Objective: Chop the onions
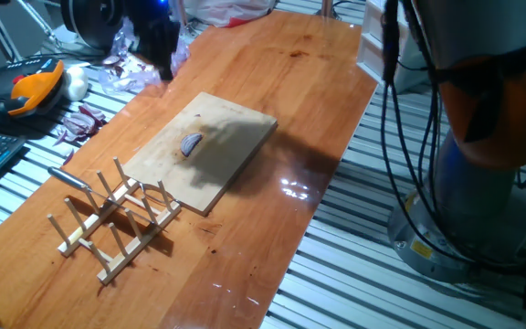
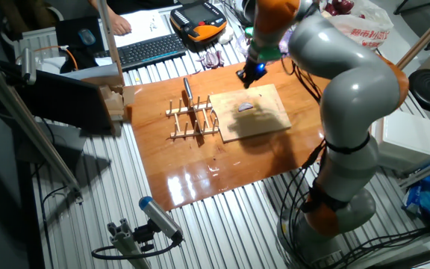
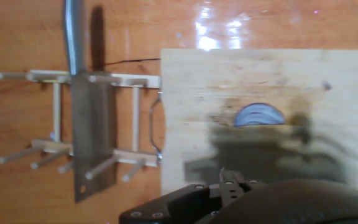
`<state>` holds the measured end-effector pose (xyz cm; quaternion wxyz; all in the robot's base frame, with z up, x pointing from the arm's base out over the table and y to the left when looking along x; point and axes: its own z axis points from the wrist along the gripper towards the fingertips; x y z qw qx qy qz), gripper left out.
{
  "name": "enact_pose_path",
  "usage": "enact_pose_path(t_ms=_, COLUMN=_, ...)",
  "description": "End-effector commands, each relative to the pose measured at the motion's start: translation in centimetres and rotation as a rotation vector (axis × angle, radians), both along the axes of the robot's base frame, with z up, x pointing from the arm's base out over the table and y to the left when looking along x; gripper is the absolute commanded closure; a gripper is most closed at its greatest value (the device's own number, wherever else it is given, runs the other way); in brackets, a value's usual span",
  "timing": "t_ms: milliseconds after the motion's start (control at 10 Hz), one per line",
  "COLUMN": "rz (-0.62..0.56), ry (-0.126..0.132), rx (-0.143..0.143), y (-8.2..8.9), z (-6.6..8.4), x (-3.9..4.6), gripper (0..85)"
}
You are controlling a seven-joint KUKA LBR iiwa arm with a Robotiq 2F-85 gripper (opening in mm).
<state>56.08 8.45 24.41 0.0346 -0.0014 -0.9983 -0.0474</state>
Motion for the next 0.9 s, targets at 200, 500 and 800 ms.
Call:
enact_pose_path(t_ms=200, rz=-0.018, ry=0.017, rx=0.02, y=12.08, z=-0.73, x=-0.07, gripper=85.0)
enact_pose_path(t_ms=500, rz=0.043, ry=0.037, rx=0.042, y=12.08, z=-0.73, x=-0.07, gripper=85.0)
enact_pose_path(t_ms=800, rz=0.103, ry=0.014, rx=0.062, y=12.08, z=-0.73, x=-0.07, gripper=85.0)
